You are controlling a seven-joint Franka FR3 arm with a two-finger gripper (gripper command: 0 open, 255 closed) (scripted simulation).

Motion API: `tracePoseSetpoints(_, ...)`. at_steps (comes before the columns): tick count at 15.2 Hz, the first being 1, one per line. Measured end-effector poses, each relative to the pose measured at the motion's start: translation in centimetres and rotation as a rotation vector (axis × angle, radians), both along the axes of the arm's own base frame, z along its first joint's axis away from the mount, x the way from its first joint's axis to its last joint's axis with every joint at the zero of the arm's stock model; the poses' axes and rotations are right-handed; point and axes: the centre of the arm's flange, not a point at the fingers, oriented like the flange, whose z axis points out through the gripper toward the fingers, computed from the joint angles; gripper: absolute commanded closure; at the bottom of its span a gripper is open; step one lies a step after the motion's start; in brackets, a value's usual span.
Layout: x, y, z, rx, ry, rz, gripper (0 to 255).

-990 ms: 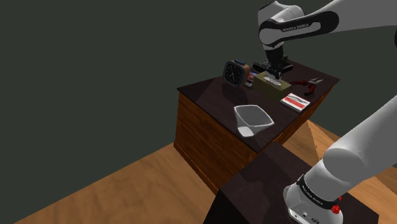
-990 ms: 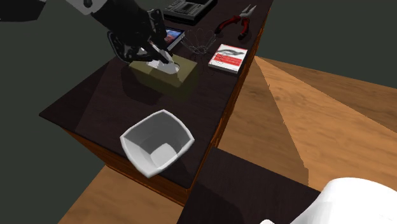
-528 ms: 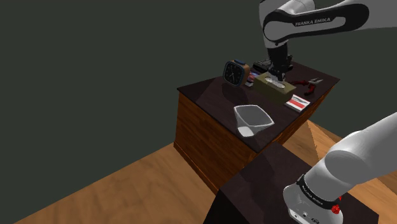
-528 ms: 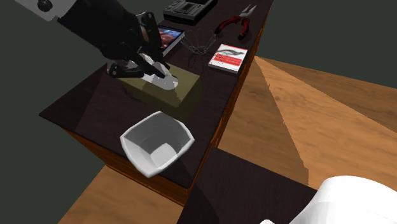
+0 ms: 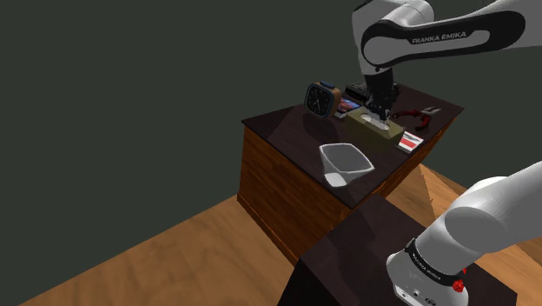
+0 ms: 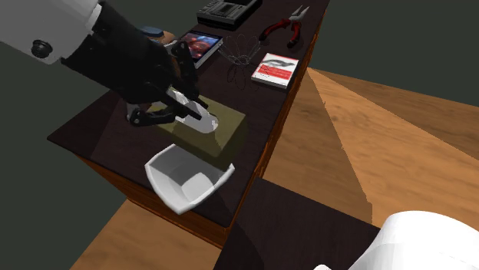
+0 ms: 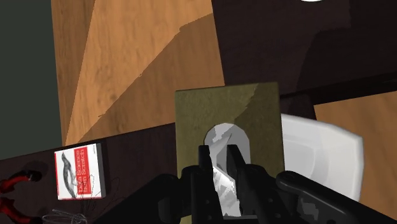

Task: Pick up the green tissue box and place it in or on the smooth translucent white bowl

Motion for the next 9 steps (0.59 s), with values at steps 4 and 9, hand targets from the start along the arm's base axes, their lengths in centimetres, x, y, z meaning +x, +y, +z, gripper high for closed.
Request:
tracePoseSetpoints(4, 0.1, 0.1, -2.1, 0.000, 0.000, 0.000, 255)
tracePoseSetpoints(9, 0.1, 0.1, -4.8, 0.000, 0.000, 0.000, 255)
